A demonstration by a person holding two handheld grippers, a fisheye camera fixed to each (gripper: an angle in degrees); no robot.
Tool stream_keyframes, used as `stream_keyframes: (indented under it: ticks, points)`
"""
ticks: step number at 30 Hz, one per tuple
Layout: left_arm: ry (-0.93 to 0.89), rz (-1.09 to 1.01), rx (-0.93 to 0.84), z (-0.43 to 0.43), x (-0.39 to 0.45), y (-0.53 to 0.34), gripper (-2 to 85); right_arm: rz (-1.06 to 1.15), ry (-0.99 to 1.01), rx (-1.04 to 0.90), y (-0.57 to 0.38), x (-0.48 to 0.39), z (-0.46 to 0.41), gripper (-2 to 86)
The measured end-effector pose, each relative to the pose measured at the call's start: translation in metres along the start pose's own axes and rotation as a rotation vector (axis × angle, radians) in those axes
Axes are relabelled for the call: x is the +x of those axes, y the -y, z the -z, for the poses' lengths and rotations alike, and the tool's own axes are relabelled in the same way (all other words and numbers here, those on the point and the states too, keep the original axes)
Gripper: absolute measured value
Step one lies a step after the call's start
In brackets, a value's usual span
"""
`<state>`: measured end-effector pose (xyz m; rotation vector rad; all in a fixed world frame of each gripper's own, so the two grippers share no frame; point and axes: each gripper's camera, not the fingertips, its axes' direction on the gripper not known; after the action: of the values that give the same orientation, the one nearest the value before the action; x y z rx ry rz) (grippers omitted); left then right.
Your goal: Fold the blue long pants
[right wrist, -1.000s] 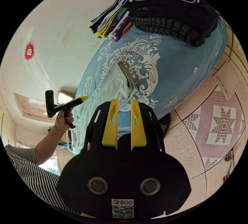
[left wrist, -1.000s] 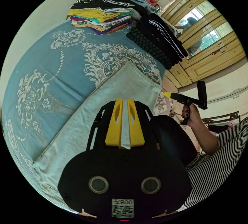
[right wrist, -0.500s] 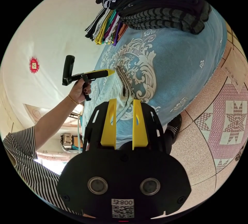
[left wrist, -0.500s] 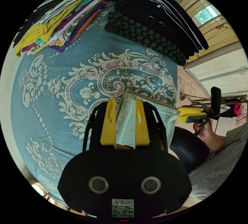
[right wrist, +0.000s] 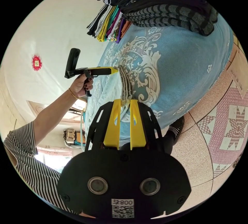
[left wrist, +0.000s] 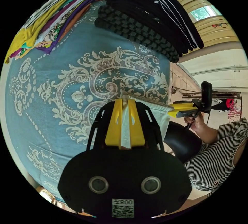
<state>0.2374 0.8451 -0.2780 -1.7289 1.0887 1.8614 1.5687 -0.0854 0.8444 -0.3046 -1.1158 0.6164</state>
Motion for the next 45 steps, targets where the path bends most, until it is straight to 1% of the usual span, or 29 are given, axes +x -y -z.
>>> stream_keyframes:
  ticks: [3,9,15,20,24,26,33,38,40,45]
  points:
    - [0.023,-0.015,0.019,0.016,0.006,-0.009,1.9,0.027,0.012,0.005,-0.012,-0.009,-0.003,6.5]
    - [0.029,-0.037,0.128,0.070,0.018,-0.055,1.4,0.146,0.069,0.024,-0.047,-0.046,-0.009,6.4]
    - [0.079,-0.059,0.257,0.136,0.031,-0.138,1.4,0.320,0.139,0.023,-0.092,-0.102,-0.032,6.4]
    - [0.141,-0.023,0.350,0.183,0.034,-0.241,1.6,0.492,0.179,-0.035,-0.137,-0.157,-0.081,6.5]
    - [0.152,0.017,0.416,0.204,0.030,-0.320,1.8,0.624,0.201,-0.123,-0.184,-0.197,-0.145,6.5]
    - [0.163,0.051,0.443,0.212,0.024,-0.373,2.1,0.668,0.209,-0.167,-0.203,-0.209,-0.178,6.5]
    - [0.117,0.180,0.513,0.212,-0.008,-0.514,2.8,0.806,0.209,-0.392,-0.274,-0.231,-0.338,6.5]
    - [0.071,0.295,0.489,0.190,-0.045,-0.610,3.2,0.860,0.174,-0.552,-0.310,-0.219,-0.454,6.6]
    - [0.050,0.334,0.470,0.179,-0.058,-0.637,3.3,0.871,0.155,-0.636,-0.324,-0.203,-0.512,6.7]
    - [-0.027,0.440,0.455,0.147,-0.093,-0.706,3.6,0.863,0.116,-0.783,-0.344,-0.159,-0.622,6.7]
